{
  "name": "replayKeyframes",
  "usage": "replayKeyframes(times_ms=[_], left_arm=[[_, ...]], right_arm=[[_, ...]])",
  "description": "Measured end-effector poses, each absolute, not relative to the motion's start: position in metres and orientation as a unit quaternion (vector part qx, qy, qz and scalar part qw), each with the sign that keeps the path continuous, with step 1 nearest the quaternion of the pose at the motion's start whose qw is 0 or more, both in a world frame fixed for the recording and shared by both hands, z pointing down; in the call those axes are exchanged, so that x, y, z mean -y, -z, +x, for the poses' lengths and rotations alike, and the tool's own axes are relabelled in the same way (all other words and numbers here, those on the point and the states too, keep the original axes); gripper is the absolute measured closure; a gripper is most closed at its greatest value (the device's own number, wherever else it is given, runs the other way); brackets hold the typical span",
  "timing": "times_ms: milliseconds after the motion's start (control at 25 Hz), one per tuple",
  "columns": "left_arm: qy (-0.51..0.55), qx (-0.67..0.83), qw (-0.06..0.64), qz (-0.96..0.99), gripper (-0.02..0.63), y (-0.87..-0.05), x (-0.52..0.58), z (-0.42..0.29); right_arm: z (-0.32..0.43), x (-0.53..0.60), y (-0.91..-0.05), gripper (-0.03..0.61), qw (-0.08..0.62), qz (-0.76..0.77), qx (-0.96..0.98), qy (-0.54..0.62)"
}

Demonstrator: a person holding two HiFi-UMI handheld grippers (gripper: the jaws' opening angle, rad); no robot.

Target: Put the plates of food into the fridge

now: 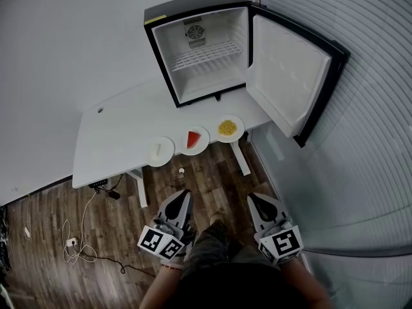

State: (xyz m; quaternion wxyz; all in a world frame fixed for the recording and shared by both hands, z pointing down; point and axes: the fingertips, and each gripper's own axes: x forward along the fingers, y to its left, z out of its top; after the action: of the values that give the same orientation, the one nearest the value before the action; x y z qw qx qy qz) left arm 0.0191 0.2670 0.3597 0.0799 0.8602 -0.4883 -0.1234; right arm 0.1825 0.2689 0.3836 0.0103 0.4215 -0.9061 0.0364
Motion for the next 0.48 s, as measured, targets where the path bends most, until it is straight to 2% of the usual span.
replayKeyframes(times_ms=[480], left_arm=[[0.122, 0.488, 0.087, 0.860, 0.607, -0.371, -0.205, -0.004]], right_arm=[[0.164, -0.198, -0.402, 0.574, 0.022, 0.462, 0.885, -0.054]])
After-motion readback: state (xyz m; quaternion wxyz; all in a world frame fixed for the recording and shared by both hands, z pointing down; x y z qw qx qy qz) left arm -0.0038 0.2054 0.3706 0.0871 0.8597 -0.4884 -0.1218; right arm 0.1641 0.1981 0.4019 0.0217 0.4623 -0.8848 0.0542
